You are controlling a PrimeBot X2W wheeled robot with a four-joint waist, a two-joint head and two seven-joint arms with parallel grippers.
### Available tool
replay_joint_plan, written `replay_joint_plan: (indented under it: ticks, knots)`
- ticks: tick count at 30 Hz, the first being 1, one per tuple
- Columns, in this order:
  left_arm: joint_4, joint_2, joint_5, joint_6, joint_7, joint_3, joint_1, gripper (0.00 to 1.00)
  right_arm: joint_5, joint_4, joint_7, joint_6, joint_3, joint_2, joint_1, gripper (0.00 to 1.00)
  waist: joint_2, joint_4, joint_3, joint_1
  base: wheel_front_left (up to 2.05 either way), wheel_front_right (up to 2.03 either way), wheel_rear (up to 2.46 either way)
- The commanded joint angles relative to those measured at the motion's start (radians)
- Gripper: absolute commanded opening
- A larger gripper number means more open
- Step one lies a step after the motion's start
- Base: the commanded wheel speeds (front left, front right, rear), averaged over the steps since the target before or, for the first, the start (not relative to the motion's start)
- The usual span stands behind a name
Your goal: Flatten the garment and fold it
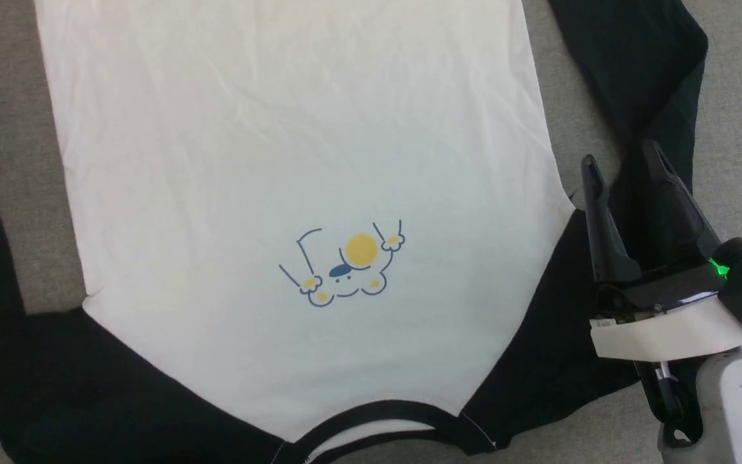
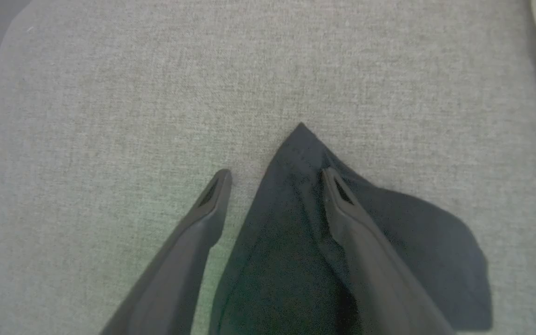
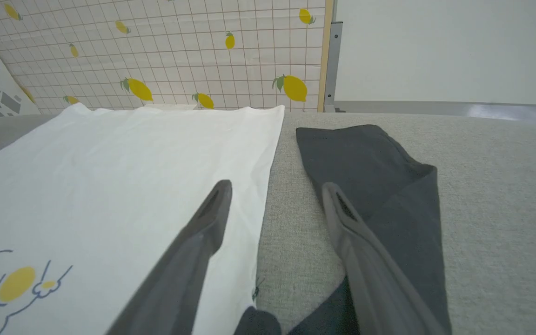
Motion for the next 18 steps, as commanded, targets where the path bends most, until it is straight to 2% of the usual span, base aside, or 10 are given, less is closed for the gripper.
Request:
replay_joint_plan:
  ticks: [1,2,3,5,12,18]
  knots:
    - [0.006,0.010,0.009,0.014,0.028,-0.009,0.041,0.77,0.006,0.003,-0.008,-0.002,0.005,0.006,-0.022,1.00,0.0000,-0.007,0.008,-0.0001,0.00,0.00,0.00]
    - [-0.004,0.010,0.006,0.026,0.038,-0.005,0.051,0.27,0.005,0.005,-0.007,-0.002,0.007,0.007,-0.024,1.00,0.0000,-0.006,0.007,-0.0001,0.00,0.00,0.00]
    - [-0.012,0.010,0.005,0.033,0.039,-0.002,0.058,0.00,0.005,0.005,-0.007,-0.002,0.007,0.008,-0.025,1.00,0.0000,-0.005,0.005,-0.0001,0.00,0.00,0.00]
    - [-0.034,0.013,0.008,0.043,0.024,0.005,0.073,0.00,0.006,0.009,-0.007,-0.002,0.006,0.009,-0.027,1.00,0.0000,0.001,-0.004,-0.0001,0.00,0.00,0.00]
    - [-0.070,0.014,0.055,0.070,-0.212,0.069,0.109,0.00,0.007,0.026,-0.003,-0.002,-0.007,0.003,-0.019,1.00,0.0000,0.053,-0.099,-0.0001,0.00,0.00,0.00]
    - [-0.106,0.041,0.054,0.077,-0.299,0.125,0.205,0.00,0.005,0.032,0.021,-0.002,-0.029,0.005,0.027,1.00,0.0000,0.118,-0.222,-0.0001,0.00,0.00,0.00]
